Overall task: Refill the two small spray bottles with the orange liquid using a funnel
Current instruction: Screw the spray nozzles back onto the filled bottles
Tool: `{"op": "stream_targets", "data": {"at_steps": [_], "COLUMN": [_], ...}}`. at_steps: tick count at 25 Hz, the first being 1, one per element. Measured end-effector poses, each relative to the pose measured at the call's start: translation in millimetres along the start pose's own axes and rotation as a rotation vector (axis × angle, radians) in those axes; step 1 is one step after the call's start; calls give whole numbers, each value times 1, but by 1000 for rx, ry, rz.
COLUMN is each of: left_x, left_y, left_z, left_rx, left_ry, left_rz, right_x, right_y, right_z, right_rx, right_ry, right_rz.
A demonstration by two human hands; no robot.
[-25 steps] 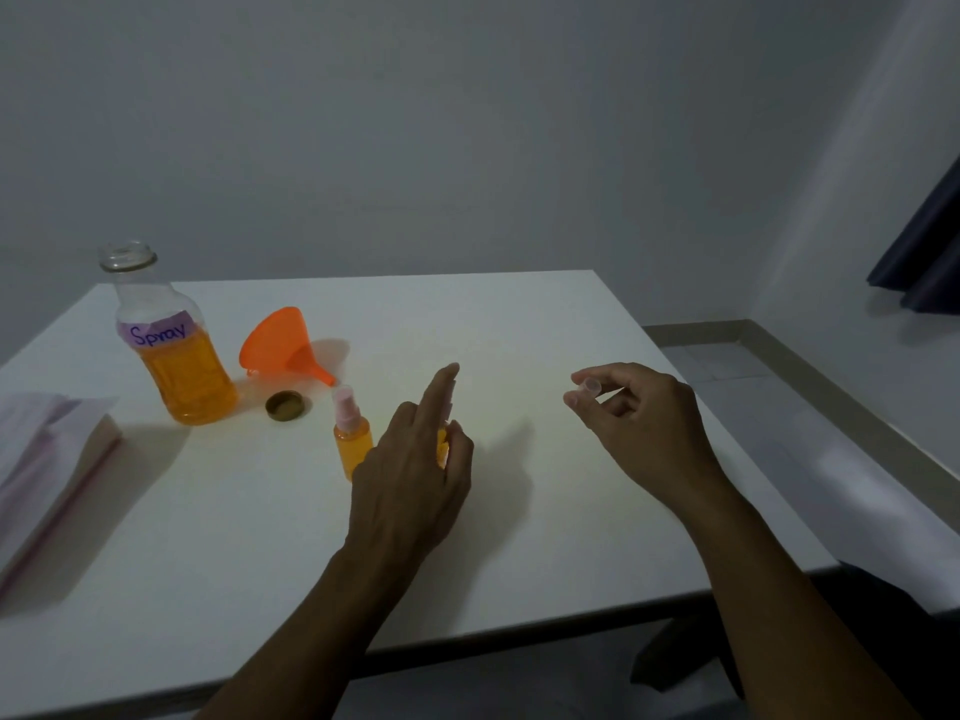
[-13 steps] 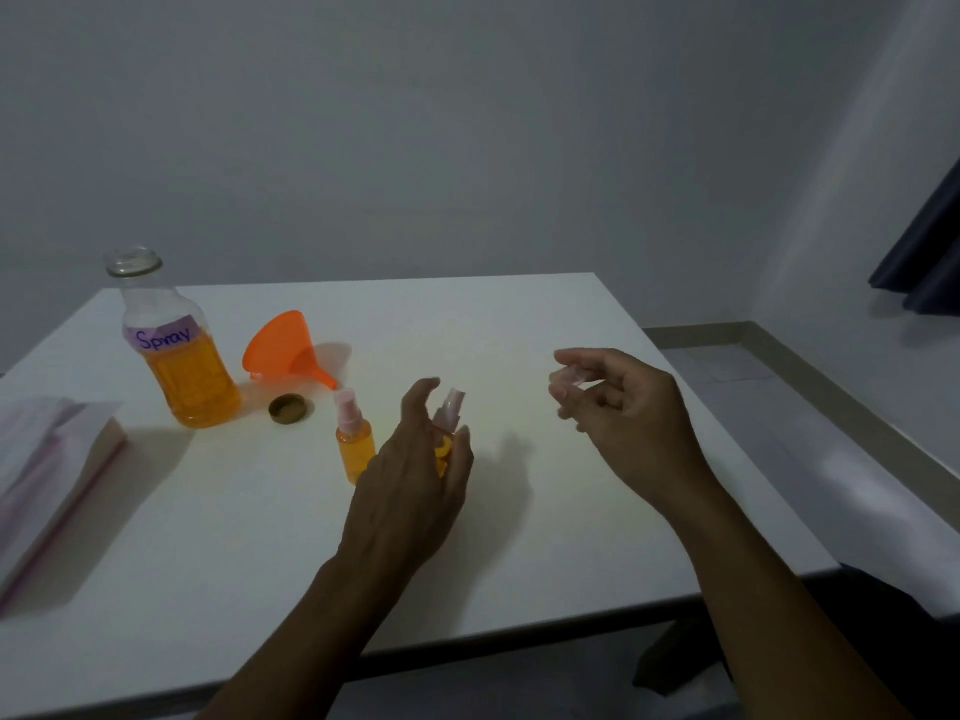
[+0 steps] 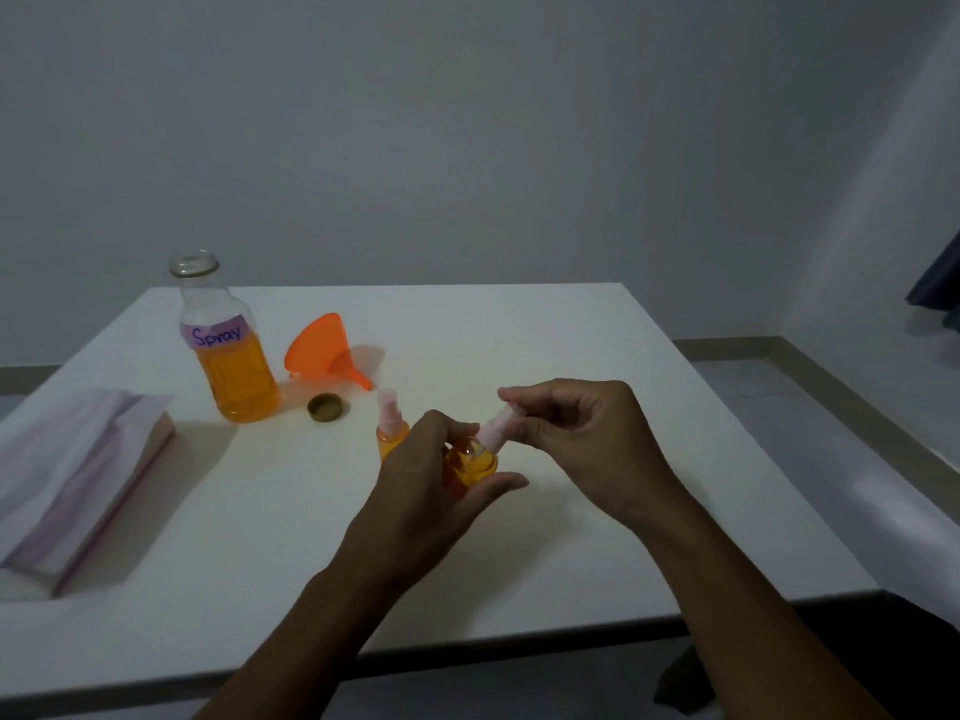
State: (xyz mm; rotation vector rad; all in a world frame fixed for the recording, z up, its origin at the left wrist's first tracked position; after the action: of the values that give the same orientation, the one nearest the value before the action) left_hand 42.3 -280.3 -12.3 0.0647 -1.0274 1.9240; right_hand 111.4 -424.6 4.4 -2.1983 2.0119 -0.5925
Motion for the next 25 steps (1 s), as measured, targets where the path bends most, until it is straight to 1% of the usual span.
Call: {"op": "stream_targets", "data": {"at_steps": [3, 5, 7, 8, 9, 10, 12, 14, 15, 17, 19, 22, 25], "left_x": [6, 14, 28, 39, 53, 70, 111, 148, 161, 176, 181, 181, 179], "left_y": [0, -1, -3, -5, -9, -13, -18, -20, -19, -16, -13, -11, -12], "left_z": [-4, -4, -3, -4, -7, -15, -43, -76, -91, -122, -143, -159, -166], "left_rx": [-14, -17, -10, -8, 2, 29, 125, 245, 309, 436, 502, 516, 520], "left_ry": [-15, -5, 10, 14, 17, 12, -20, -72, -100, -143, -179, -207, -184], "left_rz": [0, -6, -3, 14, 48, 103, 263, 407, 451, 492, 500, 493, 500], "right_x": [-14, -24, -30, -31, -29, -26, -26, -37, -45, -63, -81, -105, -117], "right_y": [3, 5, 6, 5, 1, -3, -9, -9, -8, -5, -4, -3, -5], "right_z": [-9, -17, -25, -25, -22, -17, -4, 8, 11, 11, 8, 9, 11], "right_rx": [31, 42, 25, 8, -12, -21, -22, -19, -8, 29, 59, 91, 105], "right_ry": [-15, -60, -161, -206, -224, -205, -82, 48, 105, 213, 304, 373, 378], "right_rz": [-11, -70, -134, -134, -98, -40, 51, 59, 53, 41, 22, -18, -14]}}
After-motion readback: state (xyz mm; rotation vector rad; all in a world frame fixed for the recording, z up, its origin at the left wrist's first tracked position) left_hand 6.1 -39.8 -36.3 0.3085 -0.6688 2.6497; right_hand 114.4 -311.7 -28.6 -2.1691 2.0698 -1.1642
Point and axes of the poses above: each hand's wrist, its own y-axis away from the middle knuckle, its own x-axis out of the back of the hand, z = x × y, the point moved 10 cm from there along -y, towards the middle knuckle, and after that the axes turned 13 degrees about z, right-handed, at the moved point
